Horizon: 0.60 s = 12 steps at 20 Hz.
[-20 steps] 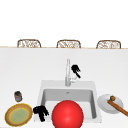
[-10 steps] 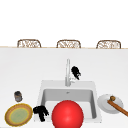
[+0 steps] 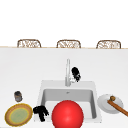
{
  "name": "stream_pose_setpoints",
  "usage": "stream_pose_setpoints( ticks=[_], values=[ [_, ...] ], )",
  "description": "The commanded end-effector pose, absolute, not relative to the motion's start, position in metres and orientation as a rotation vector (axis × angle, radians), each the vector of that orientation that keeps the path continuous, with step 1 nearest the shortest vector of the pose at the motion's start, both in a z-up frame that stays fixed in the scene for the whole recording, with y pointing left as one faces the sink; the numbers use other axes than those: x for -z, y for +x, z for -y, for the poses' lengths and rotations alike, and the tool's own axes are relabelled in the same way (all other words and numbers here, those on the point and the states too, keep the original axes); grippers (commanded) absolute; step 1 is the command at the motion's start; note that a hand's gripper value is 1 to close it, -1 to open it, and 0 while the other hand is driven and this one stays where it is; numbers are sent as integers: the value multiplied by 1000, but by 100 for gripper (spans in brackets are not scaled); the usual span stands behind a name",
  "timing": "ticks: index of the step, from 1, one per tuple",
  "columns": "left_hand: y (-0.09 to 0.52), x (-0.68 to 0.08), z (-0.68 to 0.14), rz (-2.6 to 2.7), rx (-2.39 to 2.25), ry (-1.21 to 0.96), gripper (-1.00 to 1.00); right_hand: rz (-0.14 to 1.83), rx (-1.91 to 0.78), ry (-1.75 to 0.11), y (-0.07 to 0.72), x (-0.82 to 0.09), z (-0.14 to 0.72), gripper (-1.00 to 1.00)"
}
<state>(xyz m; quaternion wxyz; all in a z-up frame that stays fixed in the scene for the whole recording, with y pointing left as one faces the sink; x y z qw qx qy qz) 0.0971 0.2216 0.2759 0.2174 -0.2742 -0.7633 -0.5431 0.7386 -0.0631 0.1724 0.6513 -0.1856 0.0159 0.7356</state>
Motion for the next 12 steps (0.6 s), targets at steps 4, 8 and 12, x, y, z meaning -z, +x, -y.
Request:
stream_pose_setpoints(
  ticks=[4,8,12],
  values=[
    [97,-276,-222,2114,1504,-759,0,-41,-1702,-444,742,-184,62,100],
    [97,-276,-222,2114,1504,-759,0,-93,-1695,-562,730,-193,49,100],
    [97,-276,-222,2114,1504,-759,0,-210,-1659,-755,723,-191,25,100]
  ],
)
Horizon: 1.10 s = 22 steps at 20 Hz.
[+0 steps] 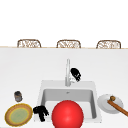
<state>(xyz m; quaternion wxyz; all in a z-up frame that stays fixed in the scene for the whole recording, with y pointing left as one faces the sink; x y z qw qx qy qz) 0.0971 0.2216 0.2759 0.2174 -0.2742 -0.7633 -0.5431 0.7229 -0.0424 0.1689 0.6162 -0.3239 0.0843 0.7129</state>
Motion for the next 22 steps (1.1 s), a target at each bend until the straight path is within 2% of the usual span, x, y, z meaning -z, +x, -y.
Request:
stream_pose_setpoints(
  ticks=[1,6,13,22],
  values=[
    [97,-276,-222,2114,1504,-759,0,-247,-1659,-791,723,-190,22,100],
    [97,-276,-222,2114,1504,-759,0,-391,-1673,-940,721,-179,7,100],
    [97,-276,-222,2114,1504,-759,0,-474,-1707,-1101,715,-169,-9,100],
    [97,-276,-222,2114,1504,-759,0,-484,-1712,-1071,713,-172,-18,100]
  ],
)
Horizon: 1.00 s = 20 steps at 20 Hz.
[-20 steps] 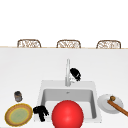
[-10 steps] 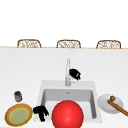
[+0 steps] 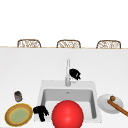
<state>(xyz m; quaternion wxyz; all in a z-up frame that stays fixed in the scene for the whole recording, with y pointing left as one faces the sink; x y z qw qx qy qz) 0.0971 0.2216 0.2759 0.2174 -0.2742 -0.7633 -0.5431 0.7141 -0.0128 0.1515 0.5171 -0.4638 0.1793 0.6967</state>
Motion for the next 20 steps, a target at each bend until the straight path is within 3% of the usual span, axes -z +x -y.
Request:
stream_pose_setpoints(
  ticks=[1,11,12,20],
  values=[
    [97,-276,-222,2114,1504,-759,0,-485,-1711,-1072,713,-171,-18,100],
    [97,-276,-222,2114,1504,-759,0,-452,-1682,-1088,708,-149,2,100],
    [97,-276,-222,2114,1504,-759,0,-454,-1688,-1070,713,-149,4,-100],
    [97,-276,-222,2114,1504,-759,0,-462,-1692,-1087,717,-173,10,-100]
  ],
)
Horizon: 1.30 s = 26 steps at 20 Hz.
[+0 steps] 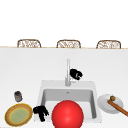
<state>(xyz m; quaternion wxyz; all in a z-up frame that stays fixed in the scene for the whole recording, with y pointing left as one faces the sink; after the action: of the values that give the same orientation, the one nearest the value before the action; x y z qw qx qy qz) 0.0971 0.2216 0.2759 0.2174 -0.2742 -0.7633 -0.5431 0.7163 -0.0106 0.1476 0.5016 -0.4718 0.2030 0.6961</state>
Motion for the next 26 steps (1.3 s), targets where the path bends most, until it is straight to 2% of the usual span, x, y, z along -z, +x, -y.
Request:
stream_pose_setpoints(
  ticks=[1,9,12,19,26],
  values=[
    [97,-276,-222,2114,1504,-759,0,-457,-1695,-1082,718,-172,8,-100],
    [97,-276,-222,2114,1504,-759,0,-436,-1652,-1020,744,-185,23,-100],
    [97,-276,-222,2114,1504,-759,0,-373,-1697,-971,748,-204,38,-100],
    [97,-276,-222,2114,1504,-759,0,-223,-1734,-933,727,-224,57,-100],
    [97,-276,-222,2114,1504,-759,0,-168,-1751,-913,713,-227,93,-100]
  ],
)
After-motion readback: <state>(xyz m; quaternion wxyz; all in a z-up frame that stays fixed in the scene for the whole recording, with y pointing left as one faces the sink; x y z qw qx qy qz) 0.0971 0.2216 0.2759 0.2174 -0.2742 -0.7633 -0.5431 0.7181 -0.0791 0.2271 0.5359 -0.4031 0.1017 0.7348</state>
